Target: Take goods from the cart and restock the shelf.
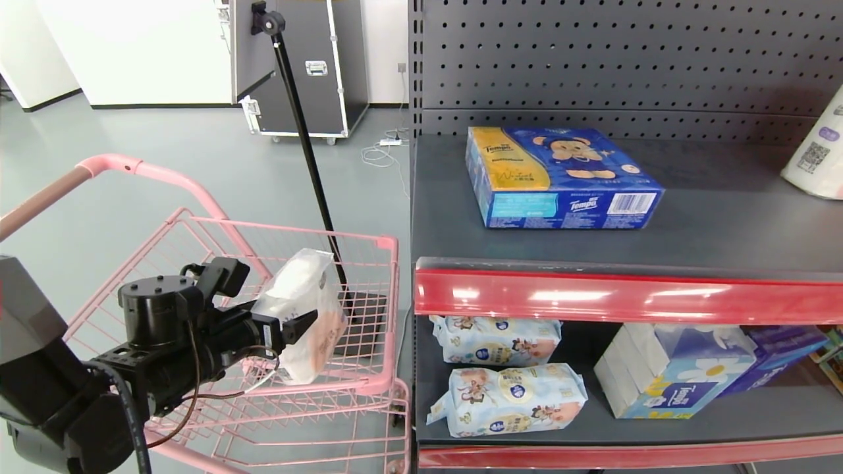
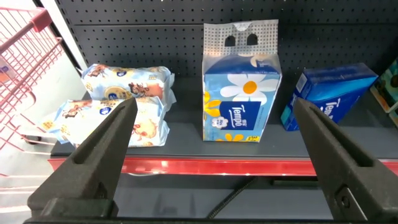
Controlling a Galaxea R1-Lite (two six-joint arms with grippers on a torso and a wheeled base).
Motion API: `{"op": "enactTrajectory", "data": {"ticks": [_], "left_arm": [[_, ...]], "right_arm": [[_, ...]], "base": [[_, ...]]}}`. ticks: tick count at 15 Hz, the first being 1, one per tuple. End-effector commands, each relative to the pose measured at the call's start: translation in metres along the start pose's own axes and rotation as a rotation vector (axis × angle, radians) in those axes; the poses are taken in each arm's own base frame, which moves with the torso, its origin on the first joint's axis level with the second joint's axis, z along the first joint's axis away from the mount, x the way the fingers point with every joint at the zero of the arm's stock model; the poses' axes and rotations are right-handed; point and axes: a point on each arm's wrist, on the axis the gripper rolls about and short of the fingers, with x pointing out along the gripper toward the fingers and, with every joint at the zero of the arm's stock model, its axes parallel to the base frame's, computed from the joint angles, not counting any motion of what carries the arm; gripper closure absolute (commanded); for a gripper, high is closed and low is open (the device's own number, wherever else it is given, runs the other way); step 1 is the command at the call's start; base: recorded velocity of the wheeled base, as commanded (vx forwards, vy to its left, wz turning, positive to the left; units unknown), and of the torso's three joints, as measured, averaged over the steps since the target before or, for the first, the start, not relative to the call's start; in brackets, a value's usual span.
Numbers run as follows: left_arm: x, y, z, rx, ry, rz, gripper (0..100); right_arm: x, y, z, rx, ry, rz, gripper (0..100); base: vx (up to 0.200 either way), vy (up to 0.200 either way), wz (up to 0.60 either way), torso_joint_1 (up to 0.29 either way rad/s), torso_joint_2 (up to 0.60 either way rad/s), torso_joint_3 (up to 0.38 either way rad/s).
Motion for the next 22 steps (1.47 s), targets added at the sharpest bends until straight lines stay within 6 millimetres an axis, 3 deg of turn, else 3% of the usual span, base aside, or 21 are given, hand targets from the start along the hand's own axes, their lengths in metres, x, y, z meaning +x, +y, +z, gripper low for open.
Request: {"op": "enactTrajectory", "data": {"ticks": [1,3,7,15,22], "left_arm": [[-0.002,-0.001,0.0,-0.003,0.004,-0.003,0],[-0.017,-0.005,0.007,0.031,-0.03,0.001,0],[-0.04,-0.009,0.003,0.039,-0.027,0.003,0],[-0.037,-0.009,0.021,0.054,-0.107,0.027,0],[-0.04,0.004,0.015,0.053,-0.064,0.15,0]], "right_arm": [[0.0,0.0,0.0,0.0,0.0,0.001,0],[0.0,0.0,0.0,0.002,0.0,0.001,0],[0.0,0.0,0.0,0.002,0.0,0.003,0],[0.0,0.0,0.0,0.0,0.0,0.003,0],[0.0,0.0,0.0,0.0,0.0,0.003,0]], "base": [[0.0,0.0,0.0,0.0,0.0,0.0],[0.0,0.0,0.0,0.0,0.0,0.0],[0.0,0.0,0.0,0.0,0.0,0.0],[0.0,0.0,0.0,0.0,0.0,0.0],[0.0,0.0,0.0,0.0,0.0,0.0]]}}
